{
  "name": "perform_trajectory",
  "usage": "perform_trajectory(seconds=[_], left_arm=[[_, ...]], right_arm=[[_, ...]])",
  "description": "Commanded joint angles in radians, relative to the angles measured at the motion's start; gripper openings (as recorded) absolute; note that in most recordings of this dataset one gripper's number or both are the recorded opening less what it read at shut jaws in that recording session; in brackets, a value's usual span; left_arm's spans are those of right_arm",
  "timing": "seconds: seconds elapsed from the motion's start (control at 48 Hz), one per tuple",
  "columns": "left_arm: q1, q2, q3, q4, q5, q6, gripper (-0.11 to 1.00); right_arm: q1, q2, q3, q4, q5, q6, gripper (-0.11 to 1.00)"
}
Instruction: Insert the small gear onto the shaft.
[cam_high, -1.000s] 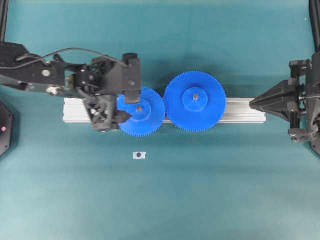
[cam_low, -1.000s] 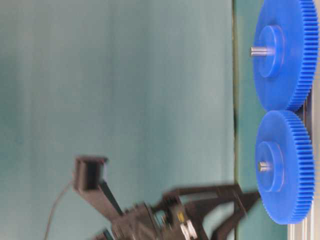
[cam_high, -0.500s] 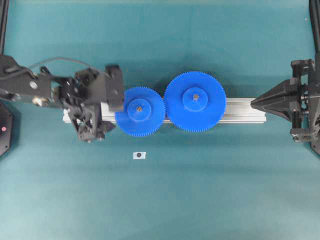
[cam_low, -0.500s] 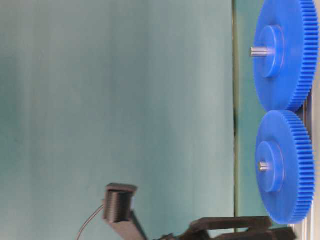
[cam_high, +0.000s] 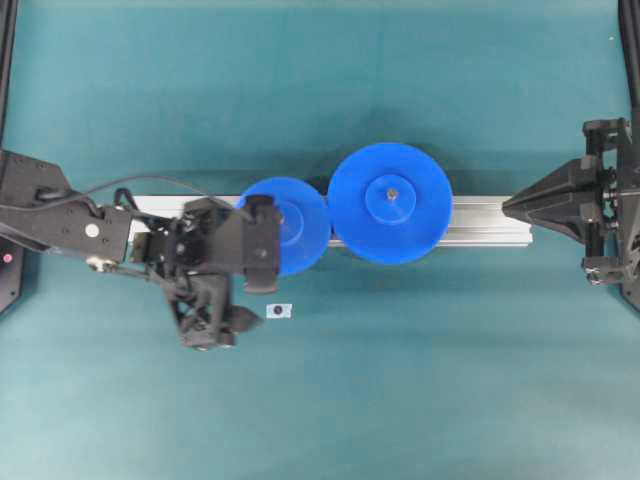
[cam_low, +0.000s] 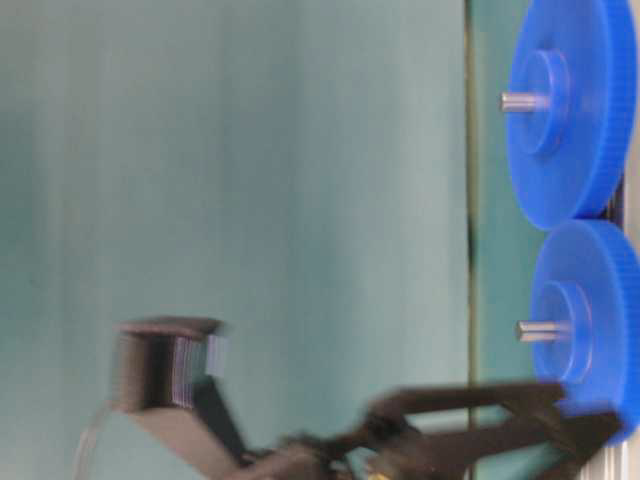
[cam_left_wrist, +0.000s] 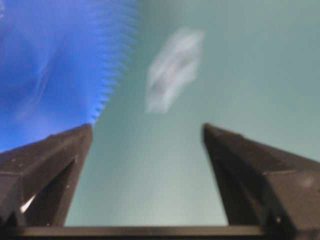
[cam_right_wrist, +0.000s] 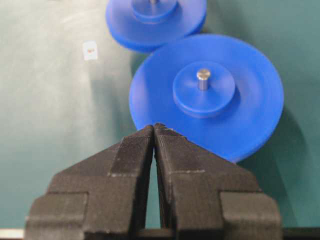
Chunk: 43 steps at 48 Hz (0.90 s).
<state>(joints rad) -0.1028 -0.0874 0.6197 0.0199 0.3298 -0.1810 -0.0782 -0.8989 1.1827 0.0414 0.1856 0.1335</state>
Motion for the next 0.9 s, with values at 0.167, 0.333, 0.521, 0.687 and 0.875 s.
perform_trajectory(seconds=[0.167, 0.333, 0.521, 0.687, 0.875], left_arm=[[-0.005, -0.098, -0.017, 0.002, 0.087, 0.005, 0.91], [-0.005, -0.149, 0.028, 0.002, 0.089, 0.003, 0.91], [-0.005, -0.206, 0.043, 0.002, 0.067, 0.006, 0.91], [-0.005, -0.268, 0.074, 0.002, 0.051, 0.008, 0.91], [-0.005, -0.373, 0.127, 0.002, 0.011, 0.009, 0.91]], right_arm=[[0.0, -0.015, 0.003, 0.003, -0.003, 0.009, 0.13], [-0.002, -0.038, 0.021, 0.003, -0.003, 0.009, 0.13], [-0.002, -0.1, 0.041, 0.002, -0.003, 0.009, 0.13], [-0.002, -0.167, 0.055, -0.002, 0.015, 0.008, 0.13], [-0.002, -0.232, 0.051, -0.005, 0.086, 0.006, 0.13]])
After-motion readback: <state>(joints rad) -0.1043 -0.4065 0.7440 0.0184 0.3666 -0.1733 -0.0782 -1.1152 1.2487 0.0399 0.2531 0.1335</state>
